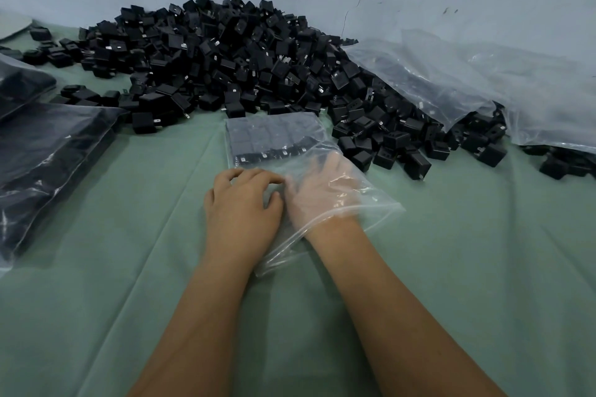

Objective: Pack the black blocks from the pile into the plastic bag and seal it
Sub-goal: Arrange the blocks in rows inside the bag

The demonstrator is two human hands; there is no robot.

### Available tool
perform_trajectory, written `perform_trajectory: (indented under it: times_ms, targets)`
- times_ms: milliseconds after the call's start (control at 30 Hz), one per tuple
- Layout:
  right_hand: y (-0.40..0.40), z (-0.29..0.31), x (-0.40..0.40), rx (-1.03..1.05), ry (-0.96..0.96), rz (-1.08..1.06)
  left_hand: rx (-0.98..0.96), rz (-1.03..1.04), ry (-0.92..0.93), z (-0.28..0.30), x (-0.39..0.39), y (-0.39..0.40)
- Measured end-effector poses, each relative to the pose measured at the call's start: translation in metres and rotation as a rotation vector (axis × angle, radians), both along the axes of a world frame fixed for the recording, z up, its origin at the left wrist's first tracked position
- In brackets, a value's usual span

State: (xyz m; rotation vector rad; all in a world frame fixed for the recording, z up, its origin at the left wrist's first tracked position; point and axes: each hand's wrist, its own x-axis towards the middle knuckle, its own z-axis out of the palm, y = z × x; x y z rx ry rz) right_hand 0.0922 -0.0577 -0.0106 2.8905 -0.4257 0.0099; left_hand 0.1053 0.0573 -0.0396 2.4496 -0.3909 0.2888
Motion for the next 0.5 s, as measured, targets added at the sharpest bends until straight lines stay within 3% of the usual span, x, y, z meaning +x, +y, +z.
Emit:
perform_trajectory:
  times_ms: [167,400,500]
  targets:
    - [0.002,0.002,0.012,-0.184,0.025,0.121,-0.018,0.008,0.002,0.0,0.001,0.0]
    - [0.0,0.009,0.019,-0.25,0.16,0.146,-0.048,-0.002,-0.01,-0.002,0.001,0.001]
    - [0.0,0.011,0.019,-0.223,0.111,0.17,-0.05,0.005,-0.012,-0.002,0.002,0.001]
